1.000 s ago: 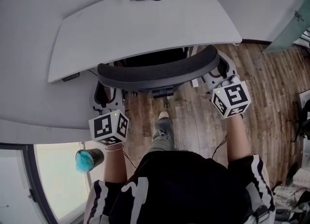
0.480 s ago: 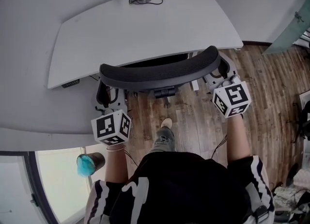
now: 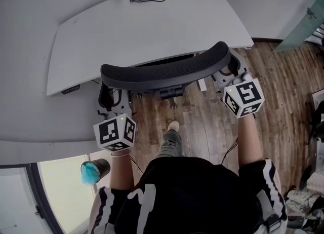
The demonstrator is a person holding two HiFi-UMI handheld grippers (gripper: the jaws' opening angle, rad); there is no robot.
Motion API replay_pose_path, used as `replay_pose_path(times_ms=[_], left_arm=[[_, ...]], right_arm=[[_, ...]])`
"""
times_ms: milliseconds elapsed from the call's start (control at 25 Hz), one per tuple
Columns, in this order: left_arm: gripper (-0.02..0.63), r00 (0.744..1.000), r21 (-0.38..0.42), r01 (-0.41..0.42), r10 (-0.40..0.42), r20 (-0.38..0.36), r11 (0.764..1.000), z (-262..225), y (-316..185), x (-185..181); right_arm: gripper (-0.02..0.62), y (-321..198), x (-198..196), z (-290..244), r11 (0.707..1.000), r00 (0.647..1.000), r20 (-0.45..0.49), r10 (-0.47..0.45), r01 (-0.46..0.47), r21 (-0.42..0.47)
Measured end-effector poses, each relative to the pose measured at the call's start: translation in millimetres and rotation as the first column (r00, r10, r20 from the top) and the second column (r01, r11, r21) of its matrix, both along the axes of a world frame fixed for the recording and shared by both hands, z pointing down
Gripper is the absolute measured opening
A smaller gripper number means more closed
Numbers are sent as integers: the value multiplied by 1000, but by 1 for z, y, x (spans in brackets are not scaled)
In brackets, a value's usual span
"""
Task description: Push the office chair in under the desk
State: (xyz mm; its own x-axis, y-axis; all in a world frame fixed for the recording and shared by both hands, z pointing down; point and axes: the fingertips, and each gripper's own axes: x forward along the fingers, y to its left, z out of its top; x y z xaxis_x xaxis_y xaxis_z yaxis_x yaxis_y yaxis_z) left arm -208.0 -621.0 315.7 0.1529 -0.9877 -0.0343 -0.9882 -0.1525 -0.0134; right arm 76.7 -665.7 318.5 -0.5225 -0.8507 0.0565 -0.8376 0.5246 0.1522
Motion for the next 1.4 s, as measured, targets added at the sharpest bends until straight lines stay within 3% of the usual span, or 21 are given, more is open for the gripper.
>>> replay_pose_path(times_ms=[640, 1160, 1400], left_arm=[[247, 999, -10, -37, 37, 27, 999, 0, -1, 12], [249, 993, -8, -71, 72, 94, 997, 0, 6, 15], [247, 986, -1, -54, 54, 159, 999, -1, 16, 17]], right_arm=[[250, -2, 10, 1, 1000, 1000, 14, 14, -14, 20], [250, 14, 14, 1, 997, 999, 8, 41, -42, 63], [250, 28, 15, -2, 989, 992, -83, 93, -83, 120]])
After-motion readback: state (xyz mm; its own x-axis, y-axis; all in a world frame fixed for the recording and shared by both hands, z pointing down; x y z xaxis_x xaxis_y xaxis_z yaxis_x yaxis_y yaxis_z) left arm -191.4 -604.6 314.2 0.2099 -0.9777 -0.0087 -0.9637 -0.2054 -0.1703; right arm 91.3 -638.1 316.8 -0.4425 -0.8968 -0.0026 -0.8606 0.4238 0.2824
